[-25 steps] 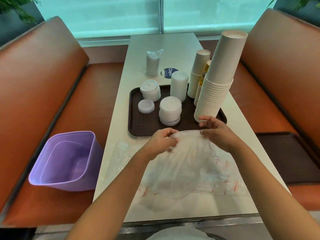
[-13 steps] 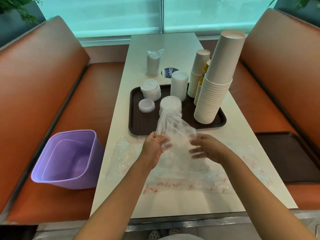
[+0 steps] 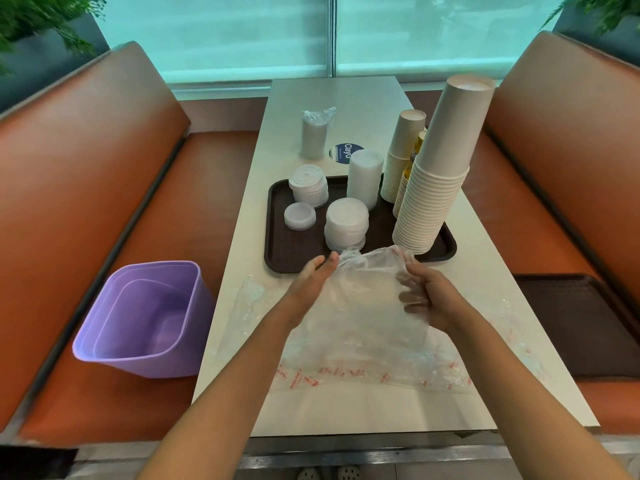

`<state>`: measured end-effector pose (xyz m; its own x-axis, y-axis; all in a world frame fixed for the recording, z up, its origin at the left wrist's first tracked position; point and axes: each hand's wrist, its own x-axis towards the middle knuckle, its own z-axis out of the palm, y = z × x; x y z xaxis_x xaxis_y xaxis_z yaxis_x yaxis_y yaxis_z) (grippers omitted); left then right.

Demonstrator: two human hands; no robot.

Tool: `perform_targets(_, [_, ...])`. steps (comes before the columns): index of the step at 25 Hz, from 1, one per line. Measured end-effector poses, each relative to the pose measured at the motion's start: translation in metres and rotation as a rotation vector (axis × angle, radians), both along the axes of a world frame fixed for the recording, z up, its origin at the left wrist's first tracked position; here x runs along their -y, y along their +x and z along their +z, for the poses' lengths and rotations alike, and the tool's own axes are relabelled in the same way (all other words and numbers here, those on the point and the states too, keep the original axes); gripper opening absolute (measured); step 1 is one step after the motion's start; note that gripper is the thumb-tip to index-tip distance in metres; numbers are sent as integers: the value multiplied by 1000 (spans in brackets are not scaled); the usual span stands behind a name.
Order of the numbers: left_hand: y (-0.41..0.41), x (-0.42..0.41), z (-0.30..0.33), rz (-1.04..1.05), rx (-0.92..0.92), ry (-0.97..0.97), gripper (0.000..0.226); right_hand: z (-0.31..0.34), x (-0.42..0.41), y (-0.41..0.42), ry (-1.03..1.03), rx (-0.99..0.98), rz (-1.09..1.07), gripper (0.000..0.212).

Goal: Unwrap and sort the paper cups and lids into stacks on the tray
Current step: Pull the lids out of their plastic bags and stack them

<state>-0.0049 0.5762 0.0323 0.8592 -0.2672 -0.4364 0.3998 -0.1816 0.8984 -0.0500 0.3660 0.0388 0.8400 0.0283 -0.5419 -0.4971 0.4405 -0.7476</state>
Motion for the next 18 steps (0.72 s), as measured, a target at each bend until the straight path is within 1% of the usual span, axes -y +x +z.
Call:
perform_targets(1, [0,5,-1,-31,10,45,77,-1,-2,0,-6,-7,14,15])
perform_targets(2, [1,8,-4,-13,44,91,63,1,-3,0,-16,-11,23,18])
perform_targets(4, [-1,12,-5,68,120,114,26,3,-1,-1,-94,-62,57,24])
perform_targets(5, [-3,12,-5,85,155,103,17,2,1,-1,-154,-108,90,30])
perform_targets(7, [-8,12,-4,40,252,130,13,0,1,-1,-258,-181,147,37])
perform_targets(8, [-11,12,-4,2,286,155,13,-3,1,0,-280,-200,139,35])
perform_targets(10, [-15,8,-8,-1,292,167,18,-9,1,3,-241,-192,-9,27])
perform_targets(12, [-14,0,-10,137,236,102,21,-13,5,5,-143,-179,-231,24])
perform_targets(14, [-11,-10,-12,312,161,51,21,-12,8,4,-83,-180,-396,19])
perform_targets(16, [-10,-14,-13,427,106,27,20,-10,8,2,-71,-167,-442,19])
perform_targets(18, [-10,-14,-13,445,80,29,18,-9,6,1,-136,-166,-382,19])
